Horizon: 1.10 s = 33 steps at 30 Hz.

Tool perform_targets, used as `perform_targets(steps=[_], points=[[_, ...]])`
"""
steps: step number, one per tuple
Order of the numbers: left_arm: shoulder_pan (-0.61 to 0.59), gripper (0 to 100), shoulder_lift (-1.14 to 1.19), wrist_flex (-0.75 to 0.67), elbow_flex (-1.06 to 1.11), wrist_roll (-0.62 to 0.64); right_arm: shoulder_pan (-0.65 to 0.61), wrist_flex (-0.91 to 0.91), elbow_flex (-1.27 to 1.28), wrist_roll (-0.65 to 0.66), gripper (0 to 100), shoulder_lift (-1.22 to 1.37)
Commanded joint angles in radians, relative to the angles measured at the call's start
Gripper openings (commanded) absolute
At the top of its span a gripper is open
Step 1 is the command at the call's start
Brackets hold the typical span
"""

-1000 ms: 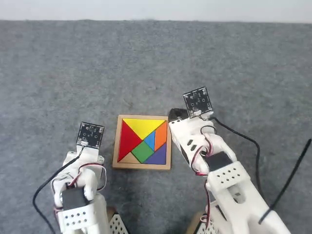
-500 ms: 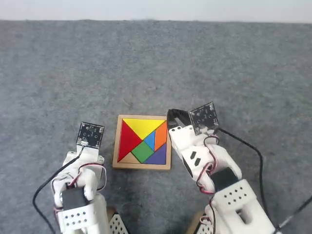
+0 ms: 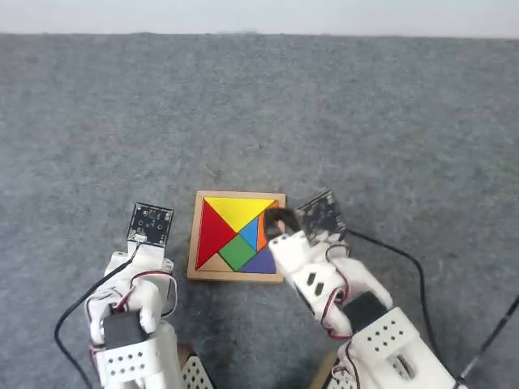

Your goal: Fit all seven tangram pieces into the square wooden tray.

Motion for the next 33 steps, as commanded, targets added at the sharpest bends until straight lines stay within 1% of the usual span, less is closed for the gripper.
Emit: perform_targets(steps=[1, 8, 15, 19, 24, 28, 33], points=[[0.000, 1, -0.018, 0.008, -0.013, 0.011, -0.012, -0.022, 0.034, 0.002, 0.9, -0.022], [0.000, 1, -0.018, 0.008, -0.013, 0.011, -0.001, -0.021, 0.078, 0.002, 0.9, -0.022], [0.000, 1, -0.018, 0.008, -0.013, 0.011, 0.102, -0.022, 0.087, 0.002, 0.9, -0.022], [0.000, 1, -0.018, 0.008, -0.013, 0.011, 0.117, -0.022, 0.106, 0.002, 0.9, -0.022], [0.000, 1, -0.018, 0.008, -0.013, 0.011, 0.110, 0.028, 0.117, 0.000, 0.9, -0.022], [0.000, 1, -0.018, 0.008, -0.013, 0.011, 0.136, 0.134, 0.117, -0.002, 0.8, -0.022], [0.000, 1, -0.018, 0.008, -0.013, 0.011, 0.189, 0.160, 0.117, 0.000, 0.9, -0.050]])
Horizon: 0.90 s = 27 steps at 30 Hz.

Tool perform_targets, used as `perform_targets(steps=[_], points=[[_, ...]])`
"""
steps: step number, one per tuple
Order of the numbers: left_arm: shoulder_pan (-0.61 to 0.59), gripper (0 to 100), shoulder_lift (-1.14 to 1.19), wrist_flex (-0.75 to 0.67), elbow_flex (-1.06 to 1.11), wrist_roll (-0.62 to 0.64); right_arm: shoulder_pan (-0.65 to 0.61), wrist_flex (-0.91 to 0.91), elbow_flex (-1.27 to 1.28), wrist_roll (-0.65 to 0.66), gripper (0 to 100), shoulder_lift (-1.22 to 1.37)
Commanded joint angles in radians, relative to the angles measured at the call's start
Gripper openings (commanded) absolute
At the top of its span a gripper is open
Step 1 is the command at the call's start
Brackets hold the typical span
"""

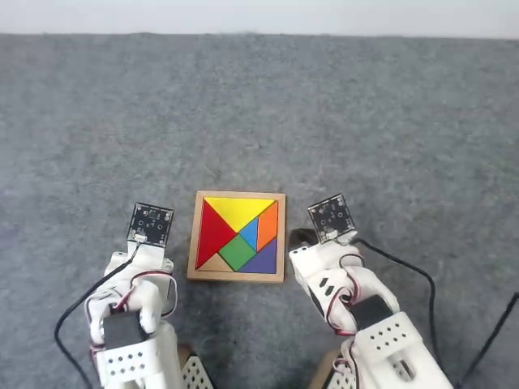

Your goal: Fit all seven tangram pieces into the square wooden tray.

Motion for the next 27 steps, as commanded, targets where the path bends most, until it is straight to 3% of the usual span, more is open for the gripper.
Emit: perform_targets(steps=[1, 5, 27], points=[[0.000, 1, -0.018, 0.008, -0.013, 0.011, 0.045, 0.045, 0.020, 0.000, 0.9, -0.035], [0.000, 1, -0.018, 0.008, -0.013, 0.011, 0.064, 0.168, 0.018, -0.002, 0.8, -0.051], [0.005, 1, -0.018, 0.008, -0.013, 0.015, 0.061, 0.383, 0.023, 0.000, 0.8, -0.223]])
